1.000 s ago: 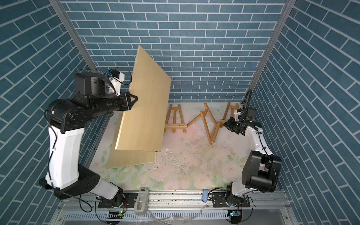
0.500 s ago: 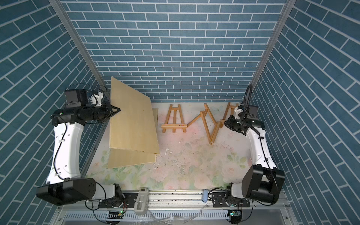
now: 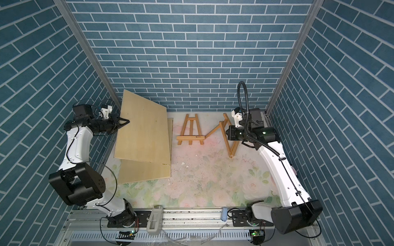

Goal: Disassemble the easel
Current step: Place the drawing board on the drawing board.

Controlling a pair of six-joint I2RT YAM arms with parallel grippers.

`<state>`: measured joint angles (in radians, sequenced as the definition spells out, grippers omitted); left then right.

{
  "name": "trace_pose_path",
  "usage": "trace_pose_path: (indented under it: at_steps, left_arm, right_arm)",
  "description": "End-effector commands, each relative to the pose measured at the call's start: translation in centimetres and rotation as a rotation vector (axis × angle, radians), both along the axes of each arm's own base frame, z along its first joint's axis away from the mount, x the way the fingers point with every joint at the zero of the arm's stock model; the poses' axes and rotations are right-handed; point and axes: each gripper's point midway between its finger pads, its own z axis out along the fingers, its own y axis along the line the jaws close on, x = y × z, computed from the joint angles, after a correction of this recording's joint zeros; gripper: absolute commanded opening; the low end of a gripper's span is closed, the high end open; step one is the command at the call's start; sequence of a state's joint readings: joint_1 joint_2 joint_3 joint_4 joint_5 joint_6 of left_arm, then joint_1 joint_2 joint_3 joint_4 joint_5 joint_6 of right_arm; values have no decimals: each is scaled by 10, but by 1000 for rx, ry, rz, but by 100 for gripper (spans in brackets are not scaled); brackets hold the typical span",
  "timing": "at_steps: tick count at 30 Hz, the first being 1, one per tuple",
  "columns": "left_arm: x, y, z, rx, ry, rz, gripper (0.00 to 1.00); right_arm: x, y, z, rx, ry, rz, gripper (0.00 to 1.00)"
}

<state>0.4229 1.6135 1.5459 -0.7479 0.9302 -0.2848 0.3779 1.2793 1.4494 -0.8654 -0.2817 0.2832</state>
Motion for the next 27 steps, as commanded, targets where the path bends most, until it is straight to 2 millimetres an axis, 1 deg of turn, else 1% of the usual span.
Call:
trace_pose_path:
  at_steps: [1, 3, 6, 12, 14, 16, 19, 24, 27]
  left_arm:
    - [4, -10, 31, -46, -181, -111, 8]
    - [5, -9, 22, -56, -169, -118, 8]
    - [6, -11, 10, -80, -156, -143, 8]
    - [4, -6, -18, -77, -84, -175, 8]
    - [5, -1, -27, -79, -71, -168, 8]
    - [5, 4, -36, -84, -54, -154, 8]
    - [5, 12, -49, -93, -36, -137, 8]
    - [1, 24, -69, -90, 9, -117, 8]
    - [-3, 27, -82, -83, 55, -124, 9]
  right_arm:
    - [-9, 22, -7, -72, 19, 30, 11]
    - [-13, 45, -13, -98, 24, 72, 11]
    - [-17, 80, -28, -118, 53, 136, 11]
    - [-22, 145, -65, -120, 135, 258, 11]
    - [-21, 162, -79, -134, 163, 290, 11]
    - [-19, 175, -97, -155, 197, 316, 11]
    - [-12, 190, -124, -211, 248, 337, 11]
    - [-2, 213, -160, -267, 312, 372, 11]
    - [1, 227, -178, -293, 342, 395, 11]
